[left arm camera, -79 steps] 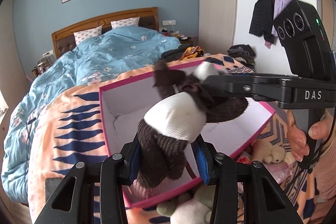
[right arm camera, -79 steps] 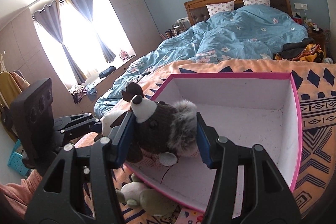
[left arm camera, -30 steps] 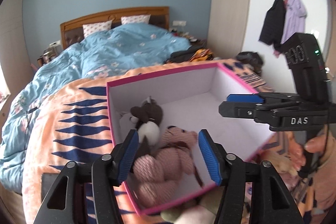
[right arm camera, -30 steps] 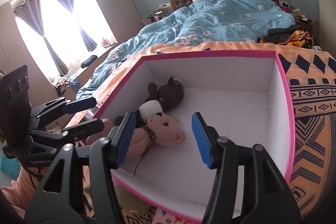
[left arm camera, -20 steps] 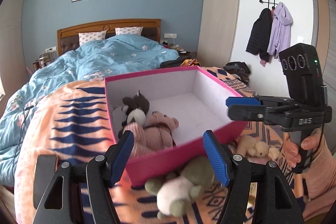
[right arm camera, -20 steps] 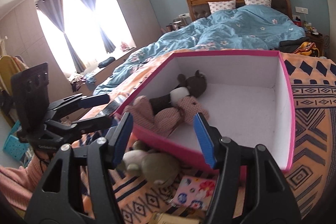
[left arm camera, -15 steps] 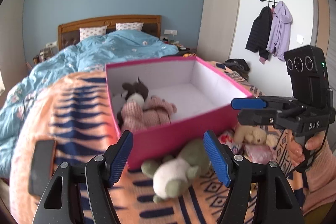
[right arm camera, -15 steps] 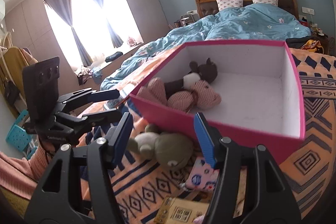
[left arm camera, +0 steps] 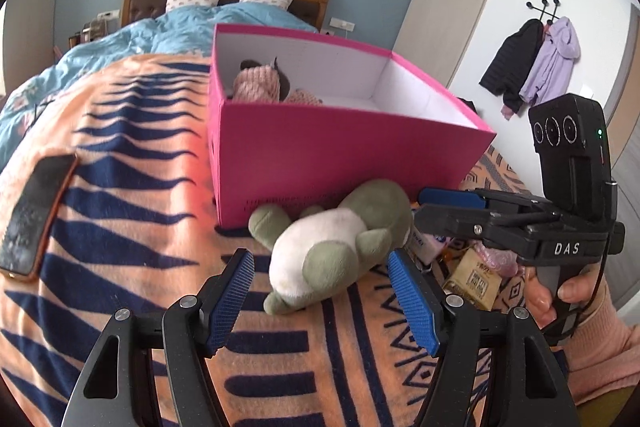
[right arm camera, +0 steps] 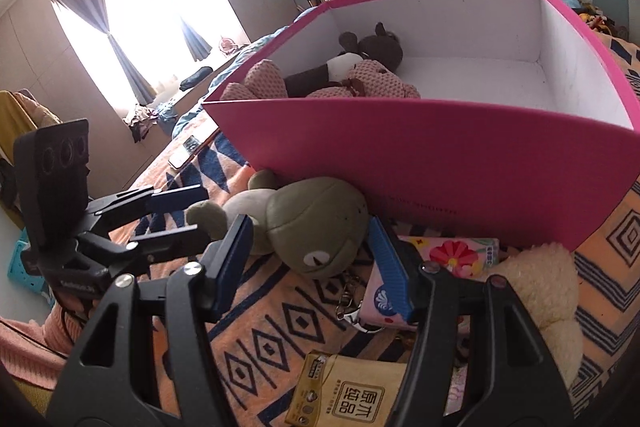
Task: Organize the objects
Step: 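Return the left tool to the pile and grasp the green plush frog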
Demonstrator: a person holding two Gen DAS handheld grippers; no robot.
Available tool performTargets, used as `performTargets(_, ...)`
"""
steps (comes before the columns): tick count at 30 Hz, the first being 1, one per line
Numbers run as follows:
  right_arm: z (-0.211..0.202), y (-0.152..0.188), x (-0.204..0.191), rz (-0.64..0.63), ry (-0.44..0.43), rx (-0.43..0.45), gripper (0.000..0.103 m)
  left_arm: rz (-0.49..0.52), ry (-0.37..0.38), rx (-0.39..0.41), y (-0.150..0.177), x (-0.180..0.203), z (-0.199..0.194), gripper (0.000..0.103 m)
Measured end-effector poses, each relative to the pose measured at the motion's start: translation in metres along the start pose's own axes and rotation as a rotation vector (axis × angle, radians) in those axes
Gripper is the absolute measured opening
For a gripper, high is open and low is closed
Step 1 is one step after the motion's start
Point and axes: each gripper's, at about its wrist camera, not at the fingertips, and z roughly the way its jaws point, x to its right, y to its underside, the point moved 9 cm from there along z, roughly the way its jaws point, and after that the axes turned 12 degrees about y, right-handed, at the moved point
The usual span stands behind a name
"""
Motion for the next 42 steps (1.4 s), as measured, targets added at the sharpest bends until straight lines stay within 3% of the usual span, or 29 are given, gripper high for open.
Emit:
performTargets(3,0.006,-0.001,0.001,0.01,0.008,-0.004,0.072,-0.009,-0.002,-0.015,0.004,-0.002,0.004,0.071)
performTargets(15,0.028,-0.002,-0.008,-0.024,0.009,-0.034,0.072,-0.053,0.019,-0.048,0.013,-0.006,0.016,0.071)
performTargets(20,0.029,0.002,-0.007,-0.033,0.01,-0.045,0.069,-0.046,0.036,-0.068,0.017,-0.001,0.02,0.065)
performTargets(33,0.015,0.008,-0.006,-0.041,0.026,-0.03,0.065,-0.046,0.066,-0.07,0.018,0.01,0.018,0.065)
performTargets(42,-0.013,0.008,-0.006,-0.035,0.036,0.017,0.065,0.007,0.09,-0.052,0.013,0.034,0.008,0.065)
